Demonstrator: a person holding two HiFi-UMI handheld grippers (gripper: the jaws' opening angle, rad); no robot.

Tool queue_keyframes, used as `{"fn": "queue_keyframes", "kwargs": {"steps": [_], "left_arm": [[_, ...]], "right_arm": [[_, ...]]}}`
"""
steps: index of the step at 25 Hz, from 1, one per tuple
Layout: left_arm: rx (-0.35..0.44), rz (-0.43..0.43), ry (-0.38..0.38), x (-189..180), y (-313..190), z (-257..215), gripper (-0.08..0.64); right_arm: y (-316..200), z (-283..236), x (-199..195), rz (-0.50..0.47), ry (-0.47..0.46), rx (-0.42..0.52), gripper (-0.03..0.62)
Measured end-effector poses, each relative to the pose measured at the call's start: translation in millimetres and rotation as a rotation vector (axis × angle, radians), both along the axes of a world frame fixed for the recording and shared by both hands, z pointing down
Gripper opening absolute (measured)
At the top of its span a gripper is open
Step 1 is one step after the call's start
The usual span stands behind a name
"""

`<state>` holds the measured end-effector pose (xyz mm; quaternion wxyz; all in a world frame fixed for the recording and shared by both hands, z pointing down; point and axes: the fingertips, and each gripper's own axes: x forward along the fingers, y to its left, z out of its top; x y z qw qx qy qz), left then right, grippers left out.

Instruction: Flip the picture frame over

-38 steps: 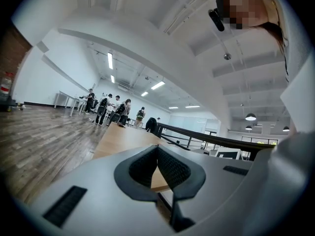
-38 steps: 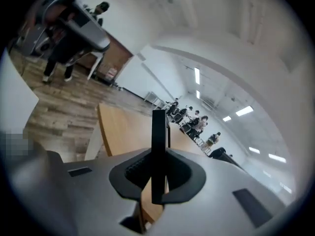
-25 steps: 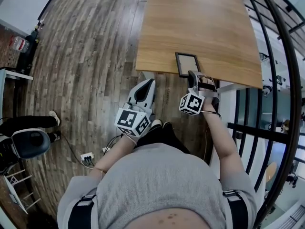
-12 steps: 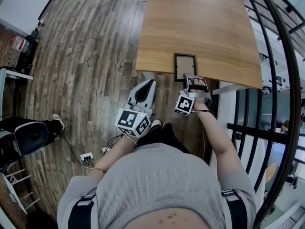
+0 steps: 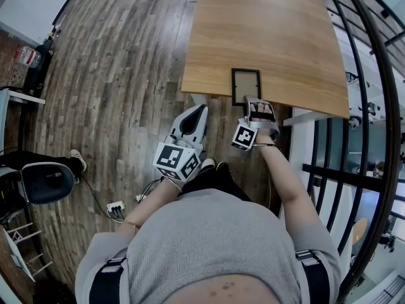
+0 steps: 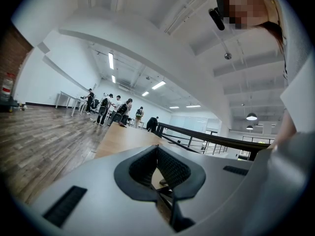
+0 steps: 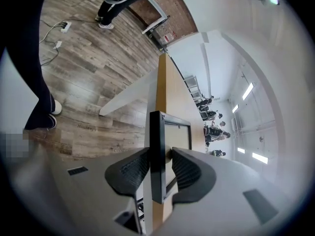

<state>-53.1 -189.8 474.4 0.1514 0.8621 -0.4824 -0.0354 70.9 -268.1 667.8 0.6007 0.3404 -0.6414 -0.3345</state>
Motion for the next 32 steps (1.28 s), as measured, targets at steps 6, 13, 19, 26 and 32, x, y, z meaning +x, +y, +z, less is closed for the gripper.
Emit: {"fn": "queue_keyframes", "kwargs": {"steps": [6,13,19,26,32], "left_arm": [[-0.002,-0.002,0.0,-0.9,-0.1,0.2,0.006],[-0.002,-0.015,0.006,-0.9,2.5,1.5,0.006],[0.02,-0.01,0.024,2.7,-4.3,-6.3,0.006],[0.068,0.045,0.05,27.3,-6.1,-28.2,0.006],[0.095,0.081,0.062,45.4,-2.9,-42.4,0.006]], "right_arm": [[6.3,3.8,-8.5,0.006,-0.11,-0.019,0.272],[20.2,-27.7,4.6,0.125,-0.293,0.047,0.308],[25.9,-120.0,18.9,0.258,-0.655,0.171,0.305],[47.2,-254.3,10.9,0.277,-1.241,0.222,0.302],[70.3,-276.7,6.6,0.222,-1.425,0.197,0.281]]}}
